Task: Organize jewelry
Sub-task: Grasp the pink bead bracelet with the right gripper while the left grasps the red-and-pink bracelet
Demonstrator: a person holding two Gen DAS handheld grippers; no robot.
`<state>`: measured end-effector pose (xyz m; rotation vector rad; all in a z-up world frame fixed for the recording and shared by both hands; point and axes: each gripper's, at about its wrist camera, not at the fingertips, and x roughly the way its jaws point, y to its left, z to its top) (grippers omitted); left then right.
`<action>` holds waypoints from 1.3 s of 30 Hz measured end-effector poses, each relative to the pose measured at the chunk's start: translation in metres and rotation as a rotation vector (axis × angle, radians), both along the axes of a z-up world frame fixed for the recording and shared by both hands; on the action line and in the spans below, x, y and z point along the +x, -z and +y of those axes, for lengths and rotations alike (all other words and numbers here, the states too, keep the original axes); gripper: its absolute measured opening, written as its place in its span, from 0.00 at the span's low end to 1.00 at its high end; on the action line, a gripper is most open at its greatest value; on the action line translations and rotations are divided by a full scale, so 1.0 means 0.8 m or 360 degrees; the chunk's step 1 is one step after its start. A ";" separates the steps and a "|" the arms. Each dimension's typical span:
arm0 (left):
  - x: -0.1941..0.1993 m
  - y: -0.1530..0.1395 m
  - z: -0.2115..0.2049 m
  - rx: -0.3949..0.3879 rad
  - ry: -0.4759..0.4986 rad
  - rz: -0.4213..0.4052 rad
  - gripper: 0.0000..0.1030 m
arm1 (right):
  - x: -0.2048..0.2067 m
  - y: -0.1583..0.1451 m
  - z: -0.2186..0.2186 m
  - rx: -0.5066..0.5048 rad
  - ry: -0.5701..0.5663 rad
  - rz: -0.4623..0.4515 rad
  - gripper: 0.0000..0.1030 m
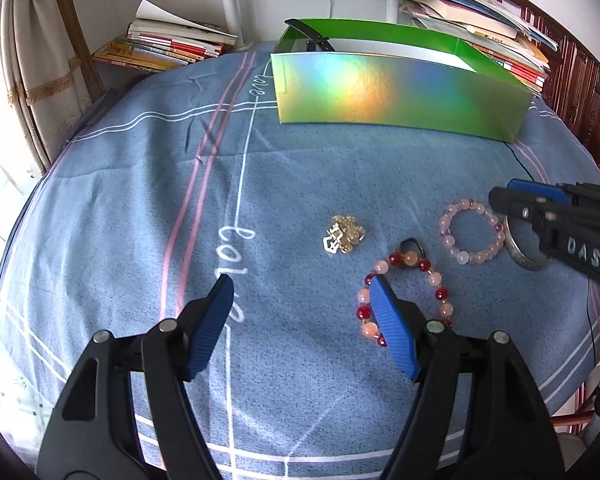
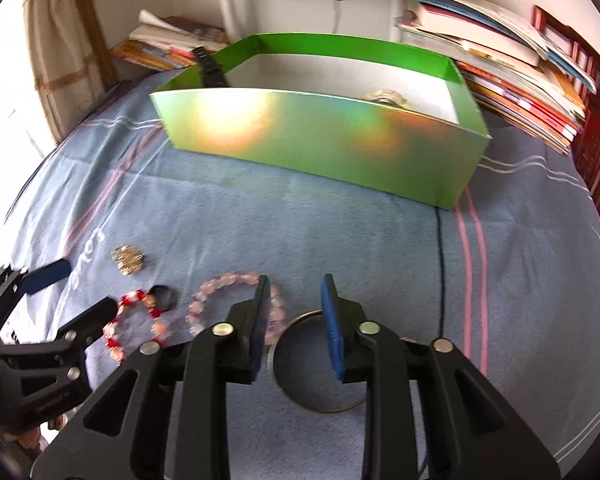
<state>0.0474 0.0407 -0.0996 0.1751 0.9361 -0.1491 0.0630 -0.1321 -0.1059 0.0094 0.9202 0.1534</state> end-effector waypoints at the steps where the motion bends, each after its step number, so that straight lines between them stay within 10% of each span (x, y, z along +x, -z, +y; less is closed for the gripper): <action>1: 0.000 0.000 0.001 -0.0003 0.0000 0.0004 0.68 | 0.000 0.002 0.004 -0.0008 -0.0019 0.0003 0.30; 12: -0.002 0.009 -0.011 -0.0058 0.0103 0.0099 0.58 | 0.007 0.016 0.024 -0.0092 -0.0051 0.0014 0.31; 19: -0.007 0.008 -0.028 -0.0089 0.0184 0.0089 0.08 | 0.008 0.016 0.034 -0.0103 -0.0124 -0.0002 0.09; 39: 0.004 -0.089 -0.055 -0.0204 0.0339 -0.0178 0.08 | -0.026 -0.056 -0.088 -0.0018 0.0292 -0.0221 0.05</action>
